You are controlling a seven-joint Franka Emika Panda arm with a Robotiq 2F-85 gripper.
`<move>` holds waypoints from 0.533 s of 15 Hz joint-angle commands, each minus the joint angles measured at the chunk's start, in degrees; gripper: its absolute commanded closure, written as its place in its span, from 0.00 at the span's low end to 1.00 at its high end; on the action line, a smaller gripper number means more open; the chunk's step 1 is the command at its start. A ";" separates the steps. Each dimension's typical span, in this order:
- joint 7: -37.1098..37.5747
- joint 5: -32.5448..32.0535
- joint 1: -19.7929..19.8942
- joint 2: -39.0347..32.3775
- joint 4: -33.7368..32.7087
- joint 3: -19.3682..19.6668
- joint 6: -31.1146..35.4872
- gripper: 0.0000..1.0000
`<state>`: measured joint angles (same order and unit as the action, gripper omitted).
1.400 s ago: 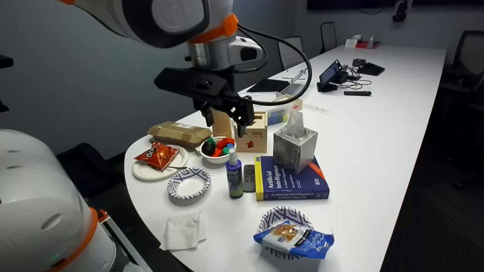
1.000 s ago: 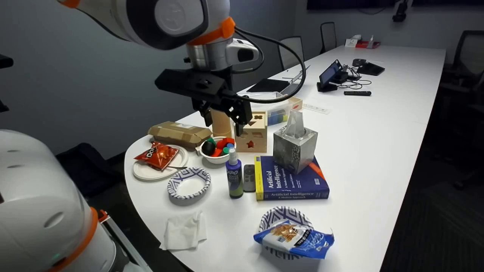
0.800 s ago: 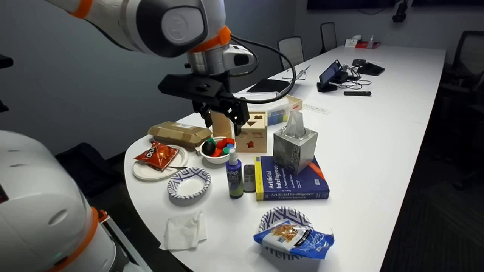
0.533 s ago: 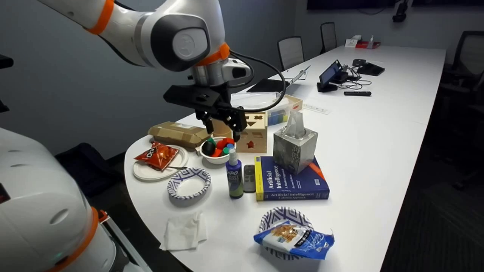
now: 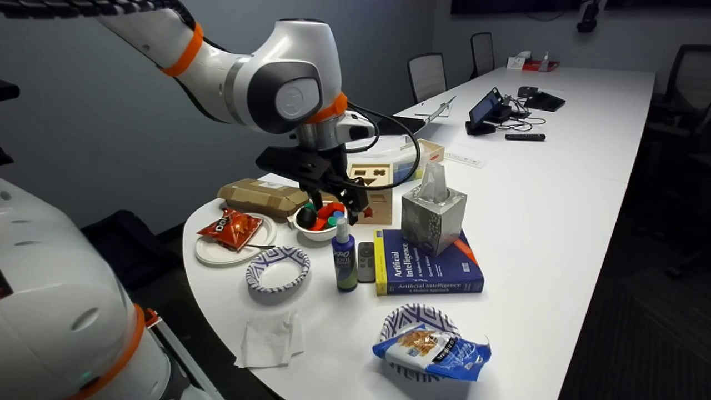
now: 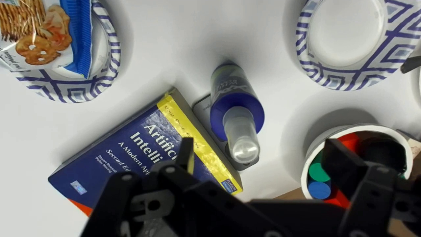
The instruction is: Remove the lid from the white and blue bottle, move the white and blue packet to the bowl on the left then place the red packet in the bowl on the right.
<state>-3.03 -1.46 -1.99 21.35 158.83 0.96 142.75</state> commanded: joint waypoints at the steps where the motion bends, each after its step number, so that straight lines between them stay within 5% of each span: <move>1: 0.58 0.74 0.45 -2.04 -0.26 -0.13 2.96 0.00; 4: 0.71 0.82 0.52 -2.85 -0.32 -0.12 3.58 0.00; 5: 1.03 0.59 0.66 -2.96 -0.34 -0.27 3.49 0.25; 8: 1.60 0.39 0.72 -2.76 -0.26 -0.47 3.47 0.44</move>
<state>-2.38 -1.46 -1.79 18.66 158.62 1.01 145.22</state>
